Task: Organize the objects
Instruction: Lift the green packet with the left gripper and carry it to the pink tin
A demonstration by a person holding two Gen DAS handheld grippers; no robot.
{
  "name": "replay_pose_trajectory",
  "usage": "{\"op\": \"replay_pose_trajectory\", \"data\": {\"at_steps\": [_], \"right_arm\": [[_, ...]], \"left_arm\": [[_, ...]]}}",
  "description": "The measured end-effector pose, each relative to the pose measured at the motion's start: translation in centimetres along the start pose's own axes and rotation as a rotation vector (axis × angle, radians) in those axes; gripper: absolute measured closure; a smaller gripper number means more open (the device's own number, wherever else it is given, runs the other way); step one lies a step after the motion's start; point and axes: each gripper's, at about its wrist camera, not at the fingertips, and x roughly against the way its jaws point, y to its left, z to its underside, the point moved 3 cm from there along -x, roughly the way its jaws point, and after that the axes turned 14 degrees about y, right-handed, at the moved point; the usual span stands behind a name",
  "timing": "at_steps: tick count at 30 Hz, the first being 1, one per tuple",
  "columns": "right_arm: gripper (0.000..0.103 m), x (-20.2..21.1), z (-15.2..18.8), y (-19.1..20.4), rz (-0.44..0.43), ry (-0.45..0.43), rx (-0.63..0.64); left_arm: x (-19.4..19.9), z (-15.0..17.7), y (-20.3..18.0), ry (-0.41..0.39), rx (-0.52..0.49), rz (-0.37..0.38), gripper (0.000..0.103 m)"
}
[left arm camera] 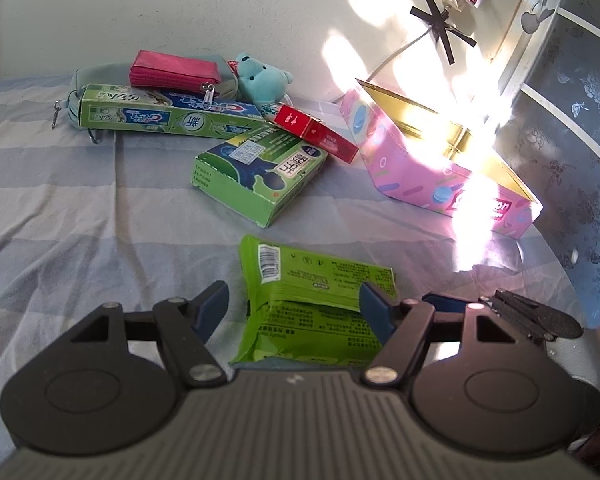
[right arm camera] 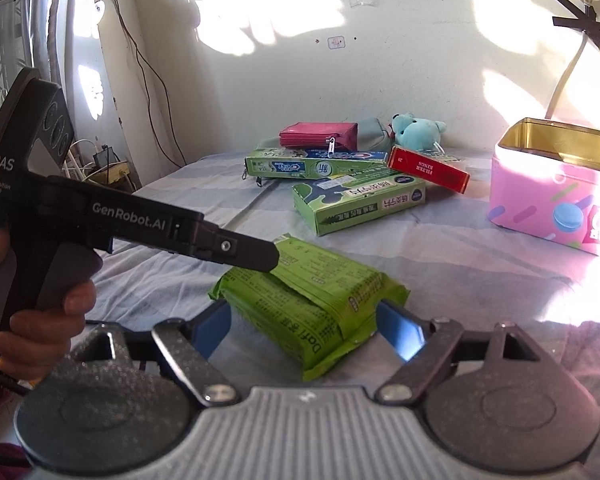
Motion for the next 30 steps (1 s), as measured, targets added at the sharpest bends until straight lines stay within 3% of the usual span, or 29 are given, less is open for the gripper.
{"op": "replay_pose_trajectory", "data": {"at_steps": [11,18,26,27,30], "right_arm": [[0.016,-0.3,-0.1,-0.4,-0.004,-0.004,-0.024],[0.014,-0.9,0.2,0.4,-0.039,0.043,0.029],[0.012,-2.6,0.2,1.0,0.049,0.107,0.08],[0.013,-2.8,0.1,1.3,0.066,0.106,0.093],[0.035,-3.2,-0.4,1.5,0.141,0.094,0.111]], "left_arm": [[-0.2,0.0,0.4,0.003,0.002,0.013,0.029],[-0.7,-0.1,0.2,0.021,-0.004,0.041,0.029],[-2.0,0.3,-0.6,0.038,-0.041,0.021,0.027],[-2.1,0.4,-0.9,0.035,-0.053,0.019,0.028],[-2.2,0.3,-1.8,0.034,-0.086,0.008,0.029]]}}
